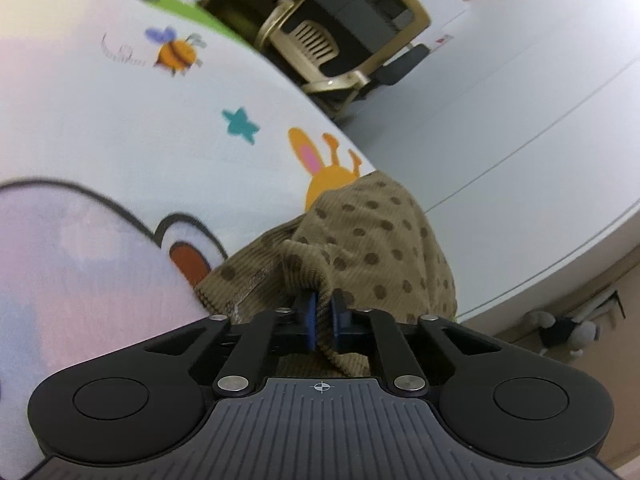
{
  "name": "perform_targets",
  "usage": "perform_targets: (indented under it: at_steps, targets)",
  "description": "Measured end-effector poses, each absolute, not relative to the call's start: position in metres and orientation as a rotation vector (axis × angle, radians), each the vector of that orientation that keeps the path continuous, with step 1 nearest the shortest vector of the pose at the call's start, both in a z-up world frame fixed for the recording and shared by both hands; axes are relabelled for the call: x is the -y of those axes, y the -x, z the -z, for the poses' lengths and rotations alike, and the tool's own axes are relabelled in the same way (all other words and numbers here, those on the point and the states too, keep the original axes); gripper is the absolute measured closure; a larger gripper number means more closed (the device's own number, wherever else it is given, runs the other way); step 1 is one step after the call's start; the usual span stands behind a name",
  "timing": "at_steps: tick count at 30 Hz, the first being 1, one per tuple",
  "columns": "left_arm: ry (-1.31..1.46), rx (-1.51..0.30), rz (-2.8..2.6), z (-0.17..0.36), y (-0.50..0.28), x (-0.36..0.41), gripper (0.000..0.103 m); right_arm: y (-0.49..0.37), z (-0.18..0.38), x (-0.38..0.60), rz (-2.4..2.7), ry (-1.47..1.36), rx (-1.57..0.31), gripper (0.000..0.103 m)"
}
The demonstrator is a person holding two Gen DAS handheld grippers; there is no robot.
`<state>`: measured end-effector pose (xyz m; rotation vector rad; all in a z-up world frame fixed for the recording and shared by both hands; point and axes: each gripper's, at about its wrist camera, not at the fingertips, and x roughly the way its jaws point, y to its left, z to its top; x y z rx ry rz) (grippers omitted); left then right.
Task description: Fold clothes
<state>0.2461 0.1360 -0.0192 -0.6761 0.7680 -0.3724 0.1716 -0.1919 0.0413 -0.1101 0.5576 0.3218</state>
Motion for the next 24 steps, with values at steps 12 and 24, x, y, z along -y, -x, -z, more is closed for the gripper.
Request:
perform_targets:
  at_steps: [12, 24]
  targets:
    - [0.627, -0.772, 0.385, 0.019, -0.234, -0.127, 0.097, -0.117, -0.054, 0.076, -0.654, 0.535, -0.35, 0.06]
    - [0.378, -0.743, 0.384, 0.004, -0.211, -0.116, 0.095, -0.109, -0.041, 0.096, -0.726, 0.43, -0.536, 0.095]
